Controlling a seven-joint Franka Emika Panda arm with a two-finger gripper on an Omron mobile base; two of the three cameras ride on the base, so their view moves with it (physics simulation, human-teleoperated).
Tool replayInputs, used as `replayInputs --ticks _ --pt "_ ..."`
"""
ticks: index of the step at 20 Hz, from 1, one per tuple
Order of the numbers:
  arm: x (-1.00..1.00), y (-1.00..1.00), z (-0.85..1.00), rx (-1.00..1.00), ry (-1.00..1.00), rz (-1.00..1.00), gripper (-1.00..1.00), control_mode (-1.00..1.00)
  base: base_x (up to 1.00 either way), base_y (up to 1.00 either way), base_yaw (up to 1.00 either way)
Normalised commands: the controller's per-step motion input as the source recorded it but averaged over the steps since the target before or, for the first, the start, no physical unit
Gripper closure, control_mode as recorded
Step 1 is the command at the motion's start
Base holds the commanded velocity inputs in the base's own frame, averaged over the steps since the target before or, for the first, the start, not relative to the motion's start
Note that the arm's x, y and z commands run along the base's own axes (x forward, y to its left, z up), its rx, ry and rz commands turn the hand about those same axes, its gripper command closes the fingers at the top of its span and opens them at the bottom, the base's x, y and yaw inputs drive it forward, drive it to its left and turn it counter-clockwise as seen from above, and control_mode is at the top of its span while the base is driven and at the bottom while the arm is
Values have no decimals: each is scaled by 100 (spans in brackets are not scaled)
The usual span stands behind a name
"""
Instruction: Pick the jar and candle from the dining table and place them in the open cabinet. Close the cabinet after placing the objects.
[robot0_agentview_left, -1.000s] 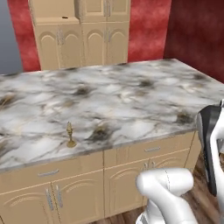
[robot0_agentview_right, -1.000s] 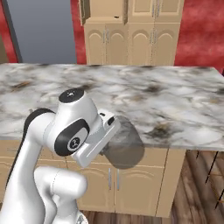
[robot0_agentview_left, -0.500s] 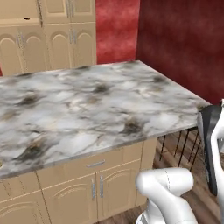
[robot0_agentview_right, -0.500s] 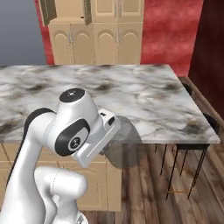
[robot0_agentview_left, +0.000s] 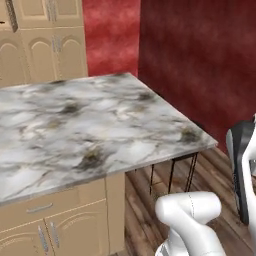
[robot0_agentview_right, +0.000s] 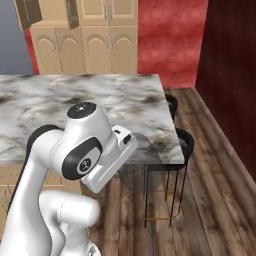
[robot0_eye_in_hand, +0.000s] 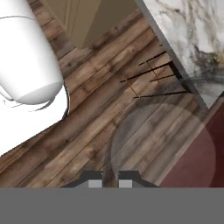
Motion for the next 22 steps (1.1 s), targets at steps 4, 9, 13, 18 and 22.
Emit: replayInputs --ticks 4,9,13,18,22 --pt "0 0 0 0 0 0 100 100 48 -100 0" --pt "0 0 0 0 0 0 100 100 80 -100 0" --pt "0 0 0 0 0 0 100 100 86 -98 2" --pt "0 0 0 0 0 0 100 100 57 -84 25" --pt "0 0 0 0 0 0 100 100 48 -46 52"
